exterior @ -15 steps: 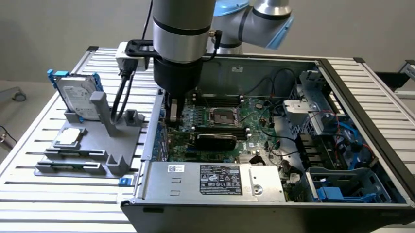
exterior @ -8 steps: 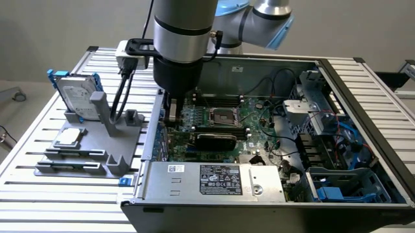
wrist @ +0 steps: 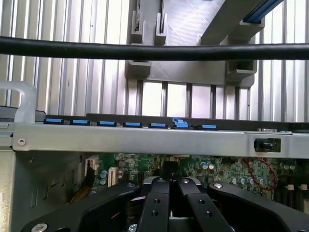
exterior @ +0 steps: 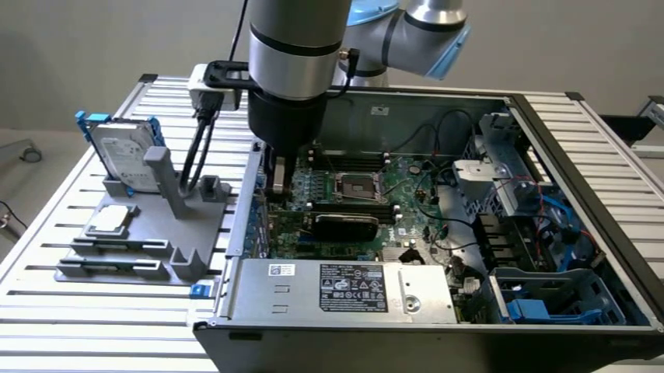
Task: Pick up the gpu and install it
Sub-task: 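Insert the gpu into the slot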
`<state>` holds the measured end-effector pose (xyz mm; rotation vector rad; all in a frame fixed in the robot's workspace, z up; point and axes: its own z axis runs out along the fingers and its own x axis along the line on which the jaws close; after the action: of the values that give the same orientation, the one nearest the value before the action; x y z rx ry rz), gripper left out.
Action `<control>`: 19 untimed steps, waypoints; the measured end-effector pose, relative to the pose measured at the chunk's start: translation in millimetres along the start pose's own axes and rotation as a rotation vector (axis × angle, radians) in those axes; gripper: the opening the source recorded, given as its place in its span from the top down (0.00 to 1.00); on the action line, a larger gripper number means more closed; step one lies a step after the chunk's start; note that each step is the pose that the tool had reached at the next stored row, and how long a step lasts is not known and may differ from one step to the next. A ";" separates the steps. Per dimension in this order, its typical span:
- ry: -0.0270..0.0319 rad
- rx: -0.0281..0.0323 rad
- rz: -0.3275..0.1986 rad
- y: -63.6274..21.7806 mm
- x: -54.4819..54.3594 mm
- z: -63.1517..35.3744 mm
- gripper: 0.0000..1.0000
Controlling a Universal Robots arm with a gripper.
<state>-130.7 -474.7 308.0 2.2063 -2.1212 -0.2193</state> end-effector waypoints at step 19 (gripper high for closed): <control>-0.0003 0.0004 0.005 1.2 -6.6 6.2 0.89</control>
<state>-133.1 -467.9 302.4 2.2008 -2.1272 -0.2190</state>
